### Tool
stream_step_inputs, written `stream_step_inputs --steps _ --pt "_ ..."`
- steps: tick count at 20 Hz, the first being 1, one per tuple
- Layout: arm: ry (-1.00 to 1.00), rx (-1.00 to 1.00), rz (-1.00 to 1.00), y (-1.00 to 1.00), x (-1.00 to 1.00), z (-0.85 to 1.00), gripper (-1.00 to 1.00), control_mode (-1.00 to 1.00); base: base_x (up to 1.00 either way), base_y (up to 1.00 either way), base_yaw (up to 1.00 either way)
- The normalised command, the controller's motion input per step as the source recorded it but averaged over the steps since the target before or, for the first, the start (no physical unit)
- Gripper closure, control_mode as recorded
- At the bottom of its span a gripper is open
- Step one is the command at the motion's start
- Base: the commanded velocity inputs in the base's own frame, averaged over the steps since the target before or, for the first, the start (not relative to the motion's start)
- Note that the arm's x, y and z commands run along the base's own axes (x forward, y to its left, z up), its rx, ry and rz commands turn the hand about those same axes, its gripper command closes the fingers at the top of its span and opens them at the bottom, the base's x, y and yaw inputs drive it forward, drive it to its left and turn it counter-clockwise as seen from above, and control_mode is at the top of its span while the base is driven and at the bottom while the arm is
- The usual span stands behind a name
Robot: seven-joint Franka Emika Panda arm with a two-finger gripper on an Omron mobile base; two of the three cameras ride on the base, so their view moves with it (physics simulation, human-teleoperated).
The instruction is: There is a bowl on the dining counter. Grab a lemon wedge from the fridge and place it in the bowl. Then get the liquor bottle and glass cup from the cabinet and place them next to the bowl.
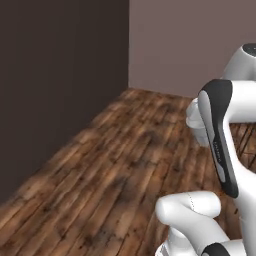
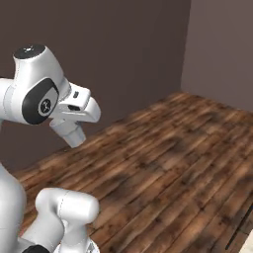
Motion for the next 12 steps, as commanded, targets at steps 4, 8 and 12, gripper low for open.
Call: stream_step_inputs --steps 4,8,12 --pt "0.00 0.00 0.00 0.00 0.00 0.00 1.00 1.00 0.75 0.46 -0.61" --pt "0.00 0.00 0.00 0.00 0.00 0.00 1.00 1.00 0.73 0.47 -0.61" --pt "0.00 0.00 0.00 0.00 0.00 0.00 1.00 1.00 0.73 0.48 -0.60"
